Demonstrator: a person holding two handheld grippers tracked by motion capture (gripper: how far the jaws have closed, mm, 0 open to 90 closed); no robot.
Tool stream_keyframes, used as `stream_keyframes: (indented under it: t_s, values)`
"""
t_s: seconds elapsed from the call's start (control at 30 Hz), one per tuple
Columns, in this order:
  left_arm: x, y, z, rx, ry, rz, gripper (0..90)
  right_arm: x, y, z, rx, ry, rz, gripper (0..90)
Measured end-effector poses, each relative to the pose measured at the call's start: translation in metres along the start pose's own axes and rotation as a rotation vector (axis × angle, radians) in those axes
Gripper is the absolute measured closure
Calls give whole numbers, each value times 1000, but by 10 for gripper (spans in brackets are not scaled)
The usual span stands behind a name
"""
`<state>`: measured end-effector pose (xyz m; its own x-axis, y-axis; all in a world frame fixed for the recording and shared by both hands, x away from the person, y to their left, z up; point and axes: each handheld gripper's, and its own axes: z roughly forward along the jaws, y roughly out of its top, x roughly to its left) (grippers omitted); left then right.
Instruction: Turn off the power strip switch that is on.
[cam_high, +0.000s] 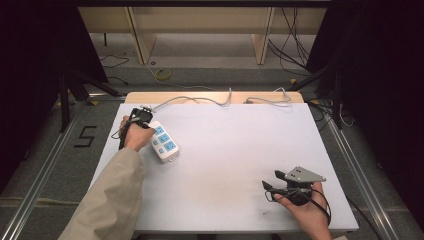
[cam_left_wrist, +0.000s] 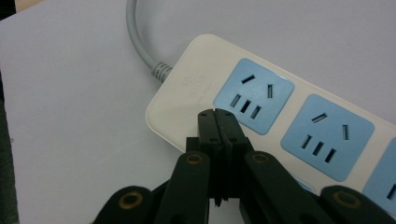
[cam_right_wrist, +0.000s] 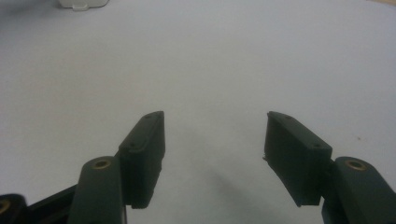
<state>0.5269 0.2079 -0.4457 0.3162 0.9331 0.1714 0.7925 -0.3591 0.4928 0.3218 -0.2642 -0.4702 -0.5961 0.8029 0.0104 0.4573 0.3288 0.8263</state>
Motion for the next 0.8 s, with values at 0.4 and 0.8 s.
stream_keyframes:
  t_s: [0.4,0.8]
  values:
    - [3,-1,-1,-10,-35,-29,897,-1,0,1,6,3,1,393]
    - [-1,1,-1,-2,-36,-31,897,0,0,1,5,4,1,393]
